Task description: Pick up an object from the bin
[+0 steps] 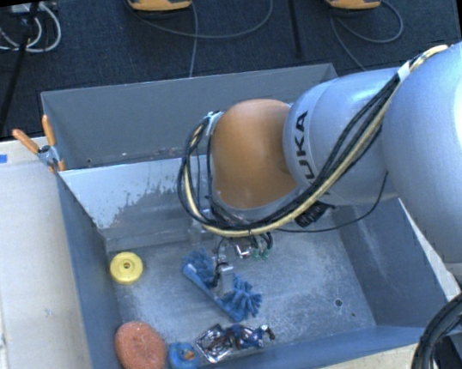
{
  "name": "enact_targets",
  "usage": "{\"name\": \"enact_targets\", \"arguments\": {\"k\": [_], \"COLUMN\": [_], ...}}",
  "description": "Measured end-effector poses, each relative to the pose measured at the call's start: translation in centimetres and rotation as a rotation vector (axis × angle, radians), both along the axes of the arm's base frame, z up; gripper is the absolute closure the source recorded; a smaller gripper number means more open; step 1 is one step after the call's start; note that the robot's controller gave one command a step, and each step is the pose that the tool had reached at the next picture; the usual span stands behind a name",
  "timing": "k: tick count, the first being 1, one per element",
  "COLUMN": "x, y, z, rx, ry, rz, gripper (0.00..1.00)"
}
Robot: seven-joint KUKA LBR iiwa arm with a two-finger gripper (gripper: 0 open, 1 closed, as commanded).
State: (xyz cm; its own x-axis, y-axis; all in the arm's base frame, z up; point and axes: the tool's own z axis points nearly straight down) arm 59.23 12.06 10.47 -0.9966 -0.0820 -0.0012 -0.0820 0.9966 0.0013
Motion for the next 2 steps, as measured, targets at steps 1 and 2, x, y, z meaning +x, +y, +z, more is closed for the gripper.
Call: {"name": "enact_targets", "arguments": {"k": [1,2], "x": [-2.07,-2.06], "y": [-2.41,-2.42], "z": [-3.51,-3.51], "rx": [0.000,0.000], "ry": [0.004,0.004], "rz": [-0.027,-0.027], "gripper": [1.00,1.00]}}
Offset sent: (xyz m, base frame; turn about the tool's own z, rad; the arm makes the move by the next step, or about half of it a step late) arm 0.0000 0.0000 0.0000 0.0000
